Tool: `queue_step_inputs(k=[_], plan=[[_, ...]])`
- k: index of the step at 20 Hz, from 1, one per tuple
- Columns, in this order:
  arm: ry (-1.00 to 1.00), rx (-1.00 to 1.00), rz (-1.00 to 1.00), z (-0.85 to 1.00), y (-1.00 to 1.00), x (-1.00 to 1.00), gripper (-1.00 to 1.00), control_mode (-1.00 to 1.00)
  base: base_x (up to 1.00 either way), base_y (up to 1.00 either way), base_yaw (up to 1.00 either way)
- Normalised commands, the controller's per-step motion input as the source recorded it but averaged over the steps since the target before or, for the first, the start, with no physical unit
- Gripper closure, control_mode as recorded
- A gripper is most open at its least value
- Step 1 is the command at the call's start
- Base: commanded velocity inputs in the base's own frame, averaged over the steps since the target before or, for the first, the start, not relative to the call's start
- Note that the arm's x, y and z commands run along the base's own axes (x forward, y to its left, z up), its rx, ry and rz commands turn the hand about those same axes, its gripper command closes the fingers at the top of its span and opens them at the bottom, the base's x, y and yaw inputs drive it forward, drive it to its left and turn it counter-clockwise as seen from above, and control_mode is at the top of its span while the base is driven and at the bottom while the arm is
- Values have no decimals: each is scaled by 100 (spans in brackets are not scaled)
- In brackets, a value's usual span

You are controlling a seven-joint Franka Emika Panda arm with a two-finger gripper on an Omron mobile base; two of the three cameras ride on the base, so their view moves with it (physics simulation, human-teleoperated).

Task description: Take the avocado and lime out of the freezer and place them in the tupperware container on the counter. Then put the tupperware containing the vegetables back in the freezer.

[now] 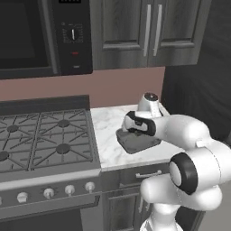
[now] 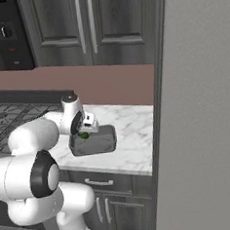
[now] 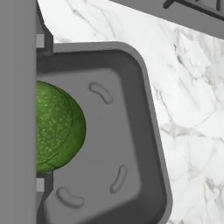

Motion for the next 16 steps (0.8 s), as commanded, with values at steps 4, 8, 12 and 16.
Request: queue_step_inputs(k=[4,8,12,16], plan=[[-20,0,0,61,0,-22,-100,-100,0,0,0],[-6,0,0,28,0,2,-100,-100,0,0,0],[0,0,0,10,0,15,-100,-100,0,0,0],[-4,0,0,28,0,-12,-100,-100,0,0,0]])
